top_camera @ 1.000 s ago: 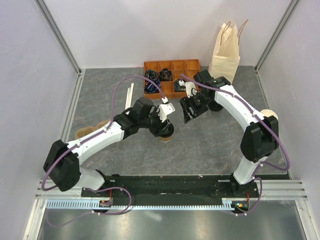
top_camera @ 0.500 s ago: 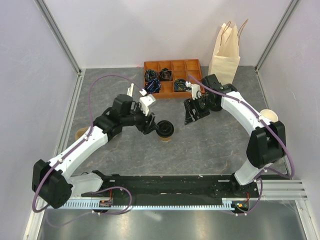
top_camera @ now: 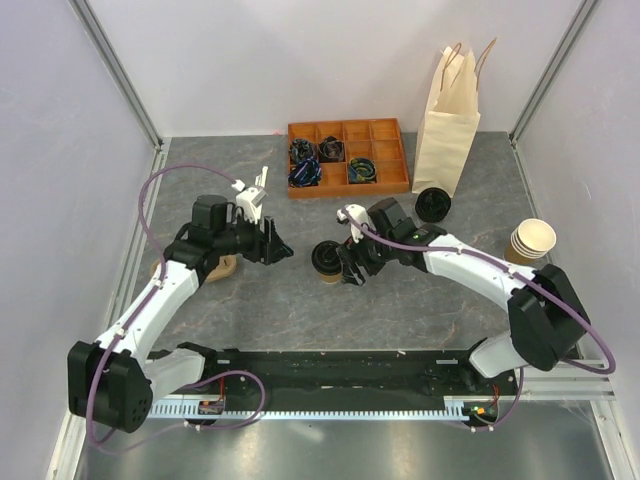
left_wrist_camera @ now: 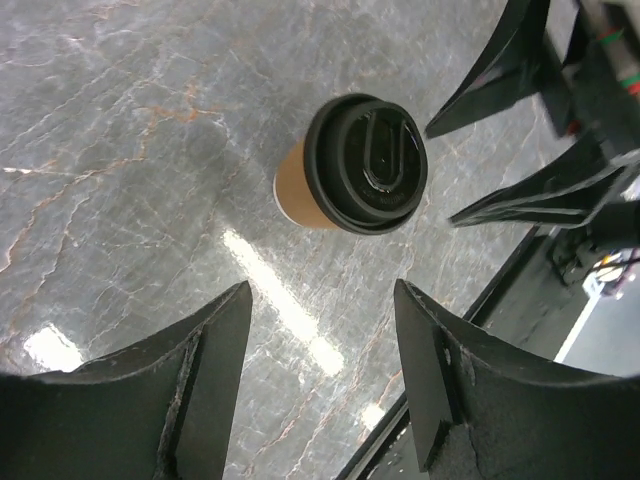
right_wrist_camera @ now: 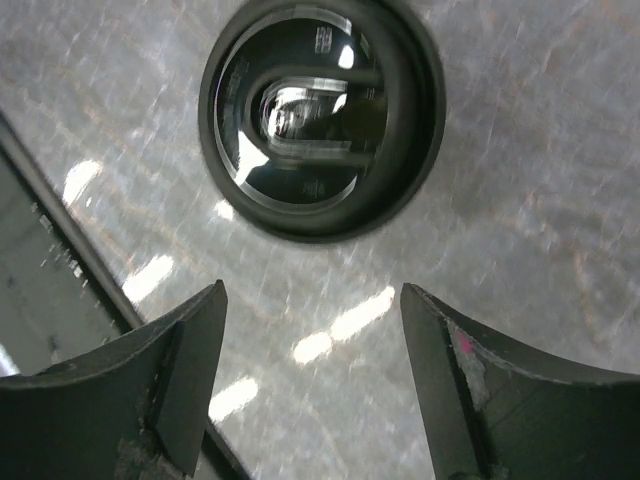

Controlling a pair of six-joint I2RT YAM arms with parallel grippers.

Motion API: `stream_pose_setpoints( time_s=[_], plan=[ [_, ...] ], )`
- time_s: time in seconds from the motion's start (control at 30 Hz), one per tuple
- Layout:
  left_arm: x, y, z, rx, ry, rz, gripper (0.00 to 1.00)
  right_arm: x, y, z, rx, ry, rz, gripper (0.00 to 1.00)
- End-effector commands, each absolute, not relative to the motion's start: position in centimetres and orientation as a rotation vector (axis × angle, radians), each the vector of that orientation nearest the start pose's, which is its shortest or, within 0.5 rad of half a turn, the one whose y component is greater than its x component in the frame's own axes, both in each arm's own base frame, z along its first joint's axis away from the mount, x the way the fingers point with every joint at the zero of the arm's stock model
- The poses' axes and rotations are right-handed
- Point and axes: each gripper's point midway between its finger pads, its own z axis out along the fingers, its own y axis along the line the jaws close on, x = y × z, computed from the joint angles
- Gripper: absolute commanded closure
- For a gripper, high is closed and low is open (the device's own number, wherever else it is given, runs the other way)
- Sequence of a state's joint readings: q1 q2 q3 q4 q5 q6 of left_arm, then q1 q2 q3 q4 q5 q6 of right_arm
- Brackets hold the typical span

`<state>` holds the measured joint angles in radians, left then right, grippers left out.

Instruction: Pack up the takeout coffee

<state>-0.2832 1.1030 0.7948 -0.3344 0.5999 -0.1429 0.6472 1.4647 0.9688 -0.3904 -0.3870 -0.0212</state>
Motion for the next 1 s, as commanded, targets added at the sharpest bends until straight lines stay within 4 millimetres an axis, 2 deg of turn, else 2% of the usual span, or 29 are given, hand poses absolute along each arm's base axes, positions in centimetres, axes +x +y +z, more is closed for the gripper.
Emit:
stream_pose_setpoints(
  time_s=[0.0,0.27,0.37,0.47,0.5,0.57,0.63,0.67,0.7,0.77,0.8,0.83,0.87,0.93,0.97],
  plan=[
    [26.4,-18.4,18.8,0.422,2.118,-0.972,0.33,27.8,28.1,10.3,-0.923,2.211,0.662,0.23],
    [27.2,-17.1,18.5,0.342,2.116,-0.958,0.33,28.4,31.2,8.8,-0.894,2.205,0.708,0.26],
    [27.4,-16.6,18.4,0.328,2.112,-0.948,0.34,29.4,31.9,8.6,-0.87,2.203,0.702,0.27],
    [27.6,-16.0,18.4,0.308,2.106,-0.932,0.34,31.3,32.9,8.9,-0.836,2.182,0.687,0.27],
    [27.7,-15.6,18.4,0.293,2.108,-0.928,0.34,31.6,33.2,8.4,-0.831,2.191,0.682,0.27],
    [27.9,-15.2,18.4,0.278,2.104,-0.92,0.34,32.9,34.1,9.1,-0.809,2.161,0.685,0.27],
    [28.0,-14.8,18.5,0.265,2.102,-0.915,0.34,33.7,34.6,8.2,-0.799,2.174,0.676,0.27],
    [28.2,-14.5,18.7,0.256,2.098,-0.908,0.34,34.4,35.2,8.8,-0.792,2.156,0.679,0.27],
    [28.3,-14.3,18.7,0.249,2.097,-0.903,0.34,34.8,35.3,7.8,-0.791,2.173,0.669,0.27],
    [28.6,-13.6,19.0,0.232,2.093,-0.887,0.34,36.0,36.2,8.2,-0.786,2.152,0.663,0.27],
    [28.7,-13.4,19.0,0.225,2.094,-0.882,0.34,36.5,36.5,7.4,-0.787,2.165,0.654,0.27],
    [28.8,-13.2,19.1,0.222,2.093,-0.874,0.34,37.6,37.4,8.3,-0.776,2.123,0.66,0.27],
    [29.0,-12.6,19.2,0.206,2.09,-0.861,0.34,37.8,37.7,7.4,-0.781,2.136,0.66,0.27],
    [29.1,-12.1,19.4,0.199,2.086,-0.847,0.34,39.0,38.6,8.1,-0.775,2.103,0.668,0.27],
    [29.1,-11.8,19.3,0.185,2.094,-0.845,0.34,39.3,39.0,7.4,-0.778,2.109,0.669,0.27]
  ],
)
